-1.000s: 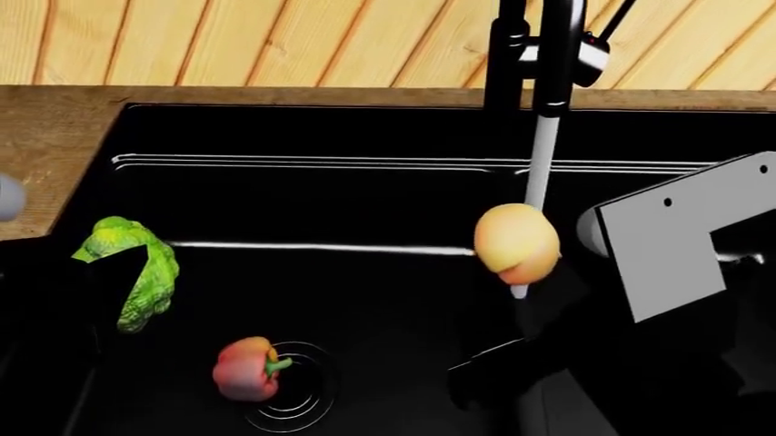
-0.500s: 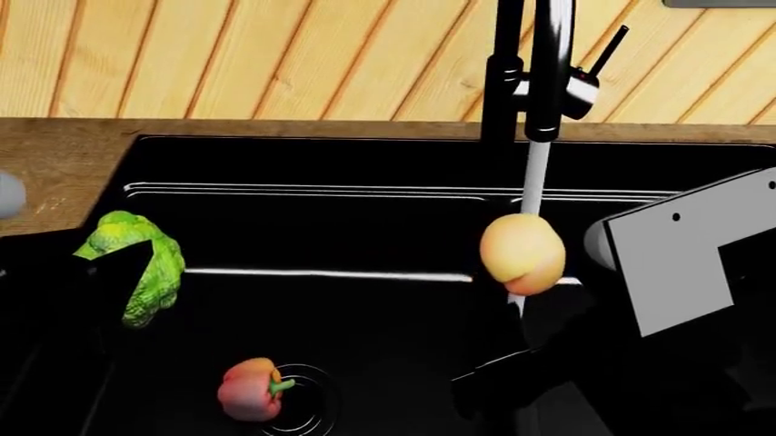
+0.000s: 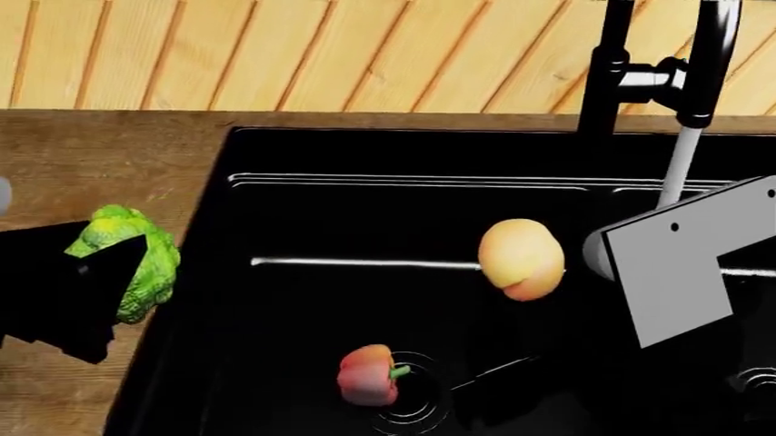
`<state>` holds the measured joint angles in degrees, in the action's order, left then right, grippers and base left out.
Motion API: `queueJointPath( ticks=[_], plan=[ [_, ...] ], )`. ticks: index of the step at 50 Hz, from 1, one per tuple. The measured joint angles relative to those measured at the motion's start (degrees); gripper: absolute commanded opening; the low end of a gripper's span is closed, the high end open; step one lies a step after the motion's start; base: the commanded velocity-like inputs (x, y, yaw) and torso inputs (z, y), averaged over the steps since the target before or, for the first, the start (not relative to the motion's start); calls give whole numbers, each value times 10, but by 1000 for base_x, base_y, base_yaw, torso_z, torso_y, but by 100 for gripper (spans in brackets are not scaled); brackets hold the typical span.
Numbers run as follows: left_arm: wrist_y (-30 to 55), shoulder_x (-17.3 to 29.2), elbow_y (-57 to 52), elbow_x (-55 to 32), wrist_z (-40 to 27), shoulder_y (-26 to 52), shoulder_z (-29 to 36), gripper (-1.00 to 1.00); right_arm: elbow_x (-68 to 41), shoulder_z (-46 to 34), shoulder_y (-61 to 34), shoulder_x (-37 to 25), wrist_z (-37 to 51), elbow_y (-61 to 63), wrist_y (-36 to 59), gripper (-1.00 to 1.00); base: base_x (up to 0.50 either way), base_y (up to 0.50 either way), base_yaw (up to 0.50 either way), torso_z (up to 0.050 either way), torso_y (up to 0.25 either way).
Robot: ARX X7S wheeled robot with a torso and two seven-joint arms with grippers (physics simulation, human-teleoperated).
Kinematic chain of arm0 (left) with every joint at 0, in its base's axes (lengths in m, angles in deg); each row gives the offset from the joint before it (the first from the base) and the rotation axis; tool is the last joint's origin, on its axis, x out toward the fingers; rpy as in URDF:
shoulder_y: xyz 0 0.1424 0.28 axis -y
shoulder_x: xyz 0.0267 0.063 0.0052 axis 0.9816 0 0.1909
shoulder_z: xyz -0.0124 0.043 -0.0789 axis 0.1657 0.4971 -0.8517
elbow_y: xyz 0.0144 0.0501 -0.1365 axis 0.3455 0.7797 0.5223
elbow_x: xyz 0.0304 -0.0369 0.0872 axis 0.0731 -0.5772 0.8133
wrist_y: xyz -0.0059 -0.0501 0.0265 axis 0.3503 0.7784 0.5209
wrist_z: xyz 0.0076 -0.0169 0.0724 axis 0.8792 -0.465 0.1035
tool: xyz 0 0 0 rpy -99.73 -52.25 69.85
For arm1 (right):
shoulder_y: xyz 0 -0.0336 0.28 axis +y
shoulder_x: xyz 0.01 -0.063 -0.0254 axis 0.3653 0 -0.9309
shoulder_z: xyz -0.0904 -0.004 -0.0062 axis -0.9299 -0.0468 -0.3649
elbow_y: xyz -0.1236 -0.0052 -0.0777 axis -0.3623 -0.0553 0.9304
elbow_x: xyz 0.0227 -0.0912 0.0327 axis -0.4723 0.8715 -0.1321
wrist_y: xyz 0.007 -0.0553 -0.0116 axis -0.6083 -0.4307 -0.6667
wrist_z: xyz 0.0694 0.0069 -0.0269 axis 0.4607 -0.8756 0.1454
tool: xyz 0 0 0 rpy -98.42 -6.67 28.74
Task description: Pick the broccolis and apricots from the sink and place them in one bowl. Place the bell pepper in the other bowl. Then turn off the sink faucet.
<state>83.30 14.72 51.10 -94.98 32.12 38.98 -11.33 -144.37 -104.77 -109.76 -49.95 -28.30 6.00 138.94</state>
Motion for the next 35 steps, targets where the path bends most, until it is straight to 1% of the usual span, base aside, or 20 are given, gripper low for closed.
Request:
queueJointPath(
  ticks=[29, 35],
  plan=[
    [-4, 12, -12, -18, -10, 1, -5, -100, 0, -4, -4, 1, 5, -6, 1, -100, -383, 475, 0, 0, 0],
    [-5, 14, -14, -21, -12, 2, -5, -100, 3, -3, -1, -1, 4, -4, -4, -100, -51, 321, 0, 0, 0]
  ],
)
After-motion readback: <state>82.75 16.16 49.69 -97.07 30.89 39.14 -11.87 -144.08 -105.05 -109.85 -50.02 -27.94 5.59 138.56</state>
